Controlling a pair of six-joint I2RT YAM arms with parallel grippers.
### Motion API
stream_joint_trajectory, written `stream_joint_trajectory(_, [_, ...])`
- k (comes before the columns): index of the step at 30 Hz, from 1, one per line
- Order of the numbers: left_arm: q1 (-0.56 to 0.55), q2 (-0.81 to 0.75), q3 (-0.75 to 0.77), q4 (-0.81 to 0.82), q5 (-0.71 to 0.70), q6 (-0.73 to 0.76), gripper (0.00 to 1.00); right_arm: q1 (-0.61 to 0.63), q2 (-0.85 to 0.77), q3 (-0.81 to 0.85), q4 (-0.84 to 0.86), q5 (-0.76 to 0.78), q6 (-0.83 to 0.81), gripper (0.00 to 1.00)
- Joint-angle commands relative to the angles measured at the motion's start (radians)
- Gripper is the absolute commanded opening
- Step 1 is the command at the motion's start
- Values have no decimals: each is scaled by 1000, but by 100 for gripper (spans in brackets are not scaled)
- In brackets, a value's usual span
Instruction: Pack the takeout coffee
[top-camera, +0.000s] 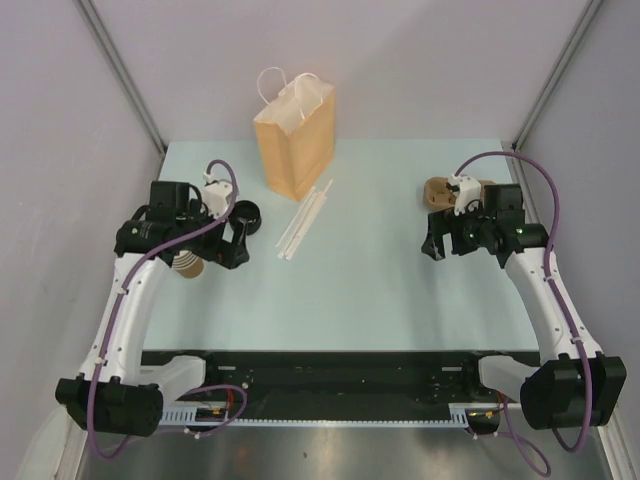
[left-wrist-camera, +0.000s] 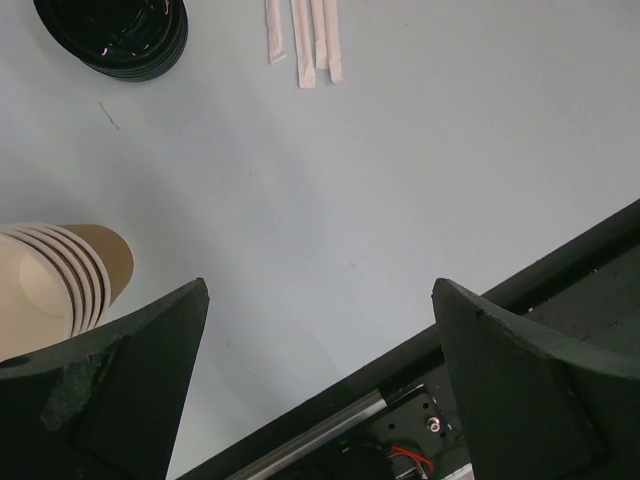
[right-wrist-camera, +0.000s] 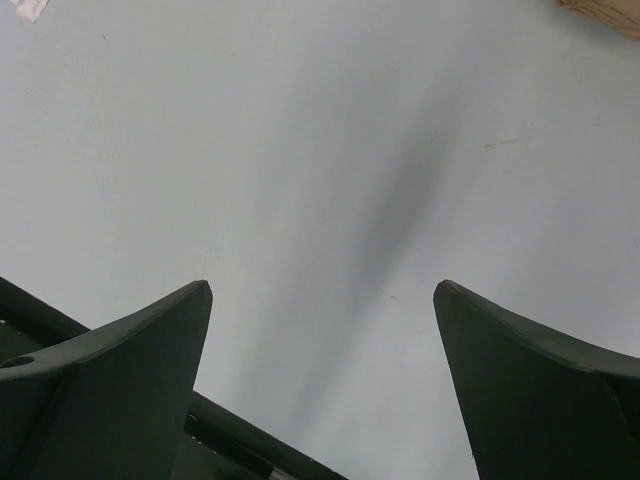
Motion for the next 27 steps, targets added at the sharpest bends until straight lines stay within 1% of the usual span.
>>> stream_joint_trajectory(1, [-6,27,71,35,1,15,99,8,8,19,2,-12,-18,100])
stream_joint_trajectory(4, [8,58,126,15,-14,17,100,8,10,19,-4,-11,-24,99])
stream_joint_trajectory(6, [37,93,169,-11,10,26,100,7,10,19,-7,-8,-24,100])
stream_joint_trajectory(9, [155,140,230,-52,95,50,99,8,11,19,-10,-9,-30,100])
stream_joint_trajectory(10, [215,151,259,-61,112,75,99,8,16,19,-10,-12,-30,100])
stream_joint_trajectory(12, [270,183,282,-97,141,107,100,8,20,19,-12,-17,-29,100])
stream_joint_trajectory(13, [322,194,299,-116,145,139,99,8,26,19,-9,-20,-26,100])
stream_joint_trajectory(15, [367,228,311,-138,161,167,100,8,34,19,-9,-26,-27,100])
stream_joint_trajectory(16, [416,237,313,-156,171,196,100,10,39,19,-10,-28,-26,100])
stream_joint_trajectory(20, [503,288,307,-181,184,253,99,8,43,19,-18,-26,-32,100])
stream_joint_trajectory(21, [516,295,305,-184,184,273,98,10,43,19,-19,-25,-30,100])
stream_joint_trajectory(24, [551,331,302,-212,196,311,90,10,45,19,-21,-25,-30,100])
stream_joint_trajectory(25, [554,335,293,-231,201,320,84,10,46,19,-21,-26,-30,100])
stream_joint_trajectory(27, [553,334,276,-233,199,336,78,10,54,19,-19,-28,-34,100])
